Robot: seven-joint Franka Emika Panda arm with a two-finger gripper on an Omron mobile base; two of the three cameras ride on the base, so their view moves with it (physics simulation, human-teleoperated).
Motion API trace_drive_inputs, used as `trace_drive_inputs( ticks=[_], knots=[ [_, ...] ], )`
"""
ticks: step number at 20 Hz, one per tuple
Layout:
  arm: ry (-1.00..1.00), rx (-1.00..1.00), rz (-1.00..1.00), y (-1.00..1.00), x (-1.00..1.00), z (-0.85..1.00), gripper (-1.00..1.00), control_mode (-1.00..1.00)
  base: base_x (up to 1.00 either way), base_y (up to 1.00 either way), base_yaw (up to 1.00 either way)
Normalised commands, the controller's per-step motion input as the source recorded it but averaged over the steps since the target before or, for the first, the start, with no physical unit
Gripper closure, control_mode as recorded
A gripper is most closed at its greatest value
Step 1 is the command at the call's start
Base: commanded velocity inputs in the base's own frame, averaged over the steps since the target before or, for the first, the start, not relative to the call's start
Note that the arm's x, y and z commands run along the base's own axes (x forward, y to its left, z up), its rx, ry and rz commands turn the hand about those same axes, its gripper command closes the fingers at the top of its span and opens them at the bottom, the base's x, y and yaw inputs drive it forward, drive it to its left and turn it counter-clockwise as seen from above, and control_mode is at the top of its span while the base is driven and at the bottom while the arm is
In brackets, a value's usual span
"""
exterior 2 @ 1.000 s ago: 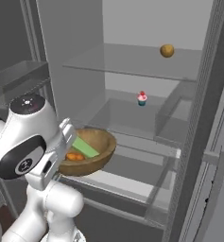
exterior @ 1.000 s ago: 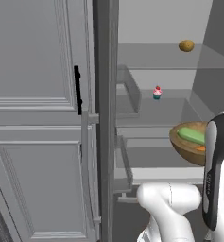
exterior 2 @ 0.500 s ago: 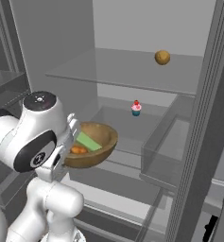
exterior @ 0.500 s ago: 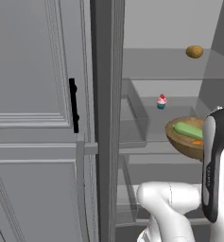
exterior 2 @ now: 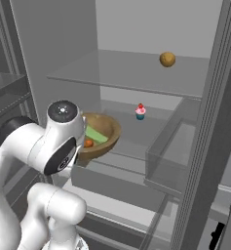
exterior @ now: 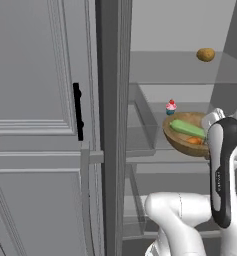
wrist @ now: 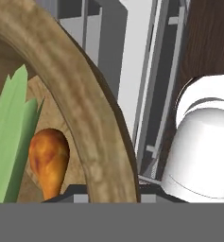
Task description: Pick the chicken drumstick and corn from their plates and place them in the bowl. Then put the bowl in the fridge.
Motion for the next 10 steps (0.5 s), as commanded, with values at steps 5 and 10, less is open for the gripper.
trace_drive_inputs(
  ticks=[5, 10],
  knots=[
    [-0.08, 0.02, 0.22, 0.00, 0.80, -0.17, 1.00, -1.00, 0.00, 0.00, 0.00],
    [-0.09, 0.02, 0.15, 0.00, 0.82, -0.33, 1.00, -1.00, 0.00, 0.00, 0.00]
  ],
)
